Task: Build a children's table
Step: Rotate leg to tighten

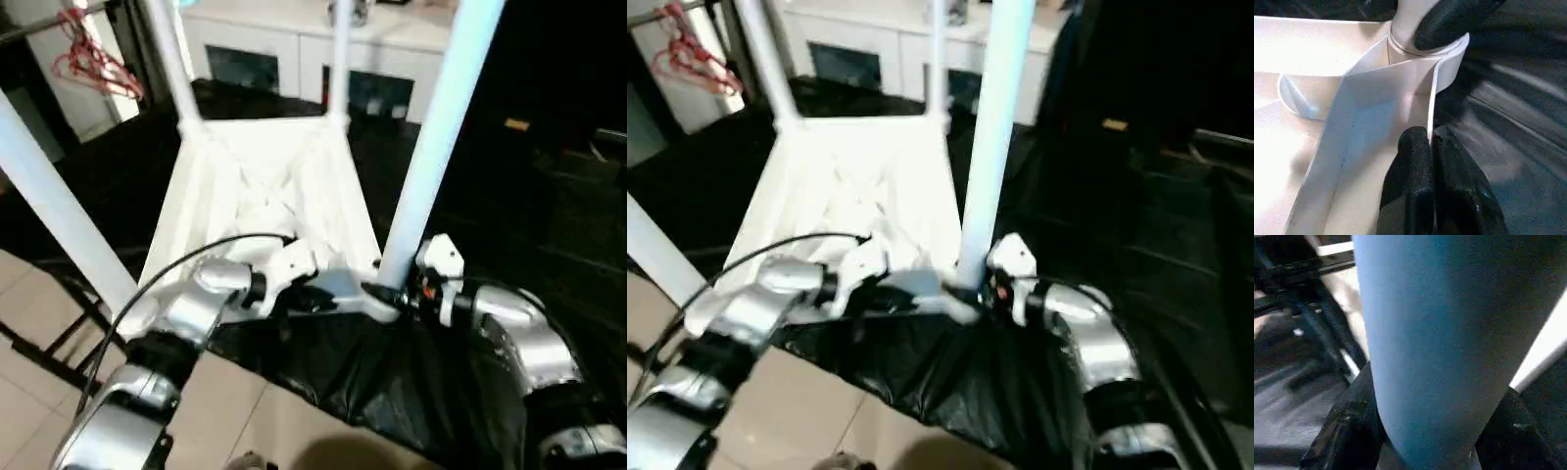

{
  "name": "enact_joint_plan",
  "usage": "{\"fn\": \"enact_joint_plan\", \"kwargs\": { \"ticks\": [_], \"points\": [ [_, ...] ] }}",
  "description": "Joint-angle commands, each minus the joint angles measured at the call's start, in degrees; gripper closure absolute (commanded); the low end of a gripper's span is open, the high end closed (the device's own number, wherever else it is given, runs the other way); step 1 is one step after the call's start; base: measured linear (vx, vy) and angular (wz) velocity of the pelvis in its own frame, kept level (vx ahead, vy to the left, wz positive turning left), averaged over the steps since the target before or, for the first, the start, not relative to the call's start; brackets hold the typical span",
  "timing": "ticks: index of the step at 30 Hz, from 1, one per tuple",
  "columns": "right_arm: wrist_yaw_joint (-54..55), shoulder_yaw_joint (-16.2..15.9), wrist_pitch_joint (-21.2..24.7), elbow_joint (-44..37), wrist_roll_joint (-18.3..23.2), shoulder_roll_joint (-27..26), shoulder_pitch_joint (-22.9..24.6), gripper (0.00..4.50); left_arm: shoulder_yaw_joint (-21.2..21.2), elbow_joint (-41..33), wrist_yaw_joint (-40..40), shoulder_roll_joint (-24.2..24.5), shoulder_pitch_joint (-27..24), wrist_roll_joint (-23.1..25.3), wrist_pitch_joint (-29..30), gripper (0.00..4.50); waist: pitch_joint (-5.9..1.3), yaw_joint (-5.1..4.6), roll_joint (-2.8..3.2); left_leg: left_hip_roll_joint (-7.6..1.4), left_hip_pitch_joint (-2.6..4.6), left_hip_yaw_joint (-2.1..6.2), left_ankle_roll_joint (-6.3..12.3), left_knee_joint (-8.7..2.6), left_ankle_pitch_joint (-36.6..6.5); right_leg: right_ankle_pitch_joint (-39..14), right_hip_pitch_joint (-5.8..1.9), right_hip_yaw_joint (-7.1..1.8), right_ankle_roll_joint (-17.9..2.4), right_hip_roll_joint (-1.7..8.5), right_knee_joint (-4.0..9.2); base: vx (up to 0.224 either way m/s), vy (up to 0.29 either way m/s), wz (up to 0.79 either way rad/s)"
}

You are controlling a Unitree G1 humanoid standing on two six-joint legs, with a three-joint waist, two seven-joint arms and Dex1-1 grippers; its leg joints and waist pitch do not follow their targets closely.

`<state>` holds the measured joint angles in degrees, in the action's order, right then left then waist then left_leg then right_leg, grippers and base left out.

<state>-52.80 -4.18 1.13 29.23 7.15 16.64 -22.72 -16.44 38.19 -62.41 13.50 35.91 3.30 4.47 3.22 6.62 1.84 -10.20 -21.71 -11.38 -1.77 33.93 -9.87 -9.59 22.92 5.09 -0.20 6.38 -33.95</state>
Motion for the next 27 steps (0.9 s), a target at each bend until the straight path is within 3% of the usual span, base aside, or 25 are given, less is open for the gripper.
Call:
{"fn": "enact_joint_plan", "kwargs": {
  "ticks": [1,3,4,5,7,10,11,13,14,20,24,27],
  "points": [
    [3.3,-4.4,1.1,2.0,-1.4,-5.3,-0.2,2.53,2.5,1.7,12.2,-3.4,3.8,0.8,2.2,4.50,-3.20,-0.51,-1.00,-3.00,1.71,2.13,-1.00,-4.85,-23.4,-32.4,-1.41,-2.33,-6.8,3.65,6.07,0.000,0.000,0.00],
    [11.4,-3.4,1.7,5.3,-2.9,-8.6,-2.5,2.53,3.2,3.5,16.9,-5.9,5.7,1.1,3.4,4.50,-3.02,-1.36,-0.84,-2.75,1.87,2.43,-1.70,-4.76,-24.9,-36.0,-1.22,-1.82,-5.7,3.64,6.56,0.000,0.000,0.00],
    [15.1,-2.8,1.9,6.6,-3.5,-10.2,-3.6,2.53,3.4,4.3,18.6,-7.0,6.5,1.2,3.8,4.50,-3.08,-1.47,-0.94,-2.66,1.88,2.53,-1.64,-4.77,-25.1,-36.4,-1.42,-1.56,-5.3,3.59,6.76,0.000,0.000,0.00],
    [21.1,-1.5,2.7,9.2,-3.5,-13.6,-6.4,2.53,3.4,5.0,20.9,-9.2,7.8,1.4,4.0,4.50,-3.09,-2.24,-0.64,-2.77,1.82,2.80,-2.09,-5.00,-26.4,-36.1,-1.56,-1.12,-4.9,3.55,6.94,0.000,0.000,0.00],
    [21.7,-1.3,2.4,9.7,-3.6,-14.4,-7.2,2.53,3.2,5.0,20.9,-9.8,8.0,1.6,3.8,4.50,-3.25,-2.68,-0.74,-2.68,1.45,3.06,-2.23,-5.13,-26.7,-35.4,-2.03,-0.72,-4.5,3.55,6.98,0.000,0.000,0.00],
    [22.0,-1.6,1.6,10.1,-4.1,-15.1,-7.8,2.53,2.8,4.7,20.3,-10.2,8.0,1.7,3.3,4.50,-3.45,-2.75,-0.36,-2.85,1.63,2.82,-1.25,-5.31,-26.6,-30.3,-1.68,-1.25,-5.7,3.51,6.93,0.000,0.000,0.00],
    [21.7,-1.4,1.4,10.4,-4.1,-15.5,-8.0,2.53,2.7,4.6,19.9,-10.3,7.9,1.8,3.1,4.50,-3.46,-2.84,-0.54,-2.88,1.42,2.69,-0.84,-5.40,-25.8,-28.0,-1.82,-1.42,-6.7,3.47,6.72,0.000,0.000,0.00],
    [20.1,-0.9,1.5,10.2,-3.0,-15.9,-7.9,1.98,2.2,3.9,17.8,-9.9,7.2,1.6,1.6,4.50,-3.53,-2.78,-0.63,-2.95,1.37,2.43,-0.32,-5.41,-24.7,-25.0,-1.79,-1.76,-8.3,3.44,6.30,0.000,0.000,0.00],
    [19.6,-0.7,1.9,10.1,-2.6,-16.0,-7.8,1.98,2.1,3.8,17.6,-9.8,7.0,1.5,1.6,4.50,-3.53,-2.78,-0.66,-2.94,1.33,2.35,-0.23,-5.41,-24.4,-24.4,-1.83,-1.83,-8.6,3.43,6.21,0.000,0.000,0.00],
    [16.0,-1.9,1.7,8.4,-3.1,-13.7,-6.9,1.39,1.6,2.9,13.9,-8.3,5.5,0.9,-0.2,4.50,-3.68,-2.60,-0.72,-3.02,1.17,2.02,0.86,-5.27,-21.5,-22.0,-2.07,-2.11,-9.9,3.54,5.84,0.000,0.000,0.00],
    [10.0,-4.2,0.1,4.9,-4.5,-8.2,-5.1,1.32,1.1,0.5,7.8,-5.7,3.6,-0.5,-1.2,4.50,-3.91,-2.41,-0.84,-3.19,0.85,1.90,1.65,-5.14,-18.9,-18.1,-2.52,-2.21,-10.9,3.51,5.15,0.000,0.000,0.00],
    [6.1,-4.2,-0.6,3.1,-3.4,-5.8,-4.1,1.32,0.9,-0.8,4.4,-4.5,2.7,-1.6,-2.1,4.50,-3.85,-2.31,-0.94,-3.02,0.84,1.57,2.38,-4.77,-18.1,-18.2,-2.21,-2.46,-11.6,3.45,5.05,0.000,0.000,0.00]
  ]
}}
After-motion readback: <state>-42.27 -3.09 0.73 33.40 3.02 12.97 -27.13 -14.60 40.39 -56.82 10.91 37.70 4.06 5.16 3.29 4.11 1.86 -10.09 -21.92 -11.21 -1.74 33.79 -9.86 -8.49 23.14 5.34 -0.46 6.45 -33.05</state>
